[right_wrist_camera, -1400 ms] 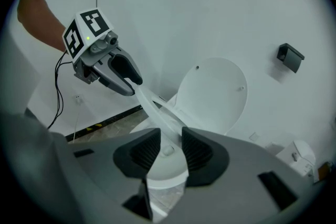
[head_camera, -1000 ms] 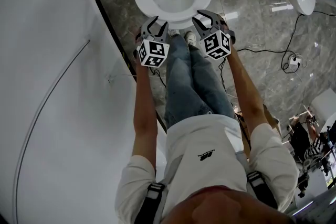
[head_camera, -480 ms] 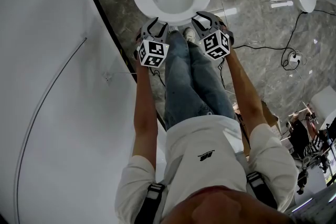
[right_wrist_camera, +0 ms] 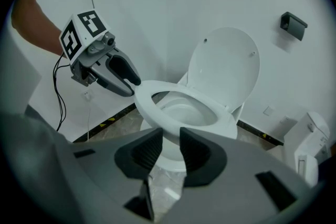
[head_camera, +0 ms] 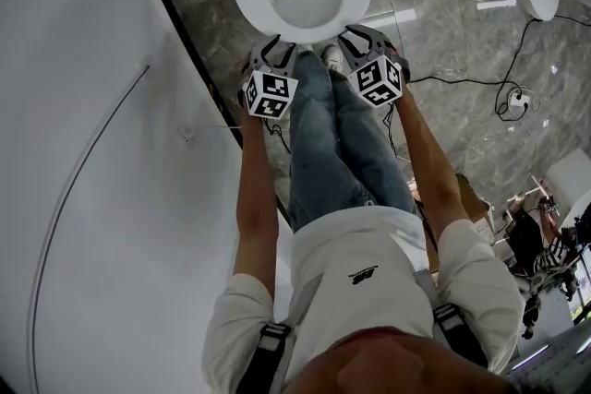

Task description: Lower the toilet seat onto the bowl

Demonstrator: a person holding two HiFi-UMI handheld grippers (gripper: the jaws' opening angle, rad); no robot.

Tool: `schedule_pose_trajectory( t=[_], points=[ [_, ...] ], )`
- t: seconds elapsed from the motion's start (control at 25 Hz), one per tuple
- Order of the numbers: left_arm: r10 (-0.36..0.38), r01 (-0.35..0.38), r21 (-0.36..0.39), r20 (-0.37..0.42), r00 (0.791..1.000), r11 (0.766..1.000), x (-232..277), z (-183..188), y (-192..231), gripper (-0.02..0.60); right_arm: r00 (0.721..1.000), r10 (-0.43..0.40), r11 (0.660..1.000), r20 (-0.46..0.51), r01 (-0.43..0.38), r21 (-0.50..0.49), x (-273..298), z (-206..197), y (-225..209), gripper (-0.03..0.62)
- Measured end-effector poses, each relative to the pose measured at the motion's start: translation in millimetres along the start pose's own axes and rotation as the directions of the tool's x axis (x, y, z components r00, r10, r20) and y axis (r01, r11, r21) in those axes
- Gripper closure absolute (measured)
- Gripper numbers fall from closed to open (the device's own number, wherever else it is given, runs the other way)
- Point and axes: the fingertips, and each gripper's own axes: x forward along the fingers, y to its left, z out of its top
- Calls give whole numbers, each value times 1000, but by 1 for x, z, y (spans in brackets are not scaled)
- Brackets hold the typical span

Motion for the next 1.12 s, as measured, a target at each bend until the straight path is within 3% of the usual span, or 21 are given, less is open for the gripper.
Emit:
schedule_pose_trajectory(
  t=[1.12],
  points=[
    [-84,73,-95,-107,991,993,51,-65,-21,420,990,74,996,-123,-67,62,48,-69,27,500]
  ],
)
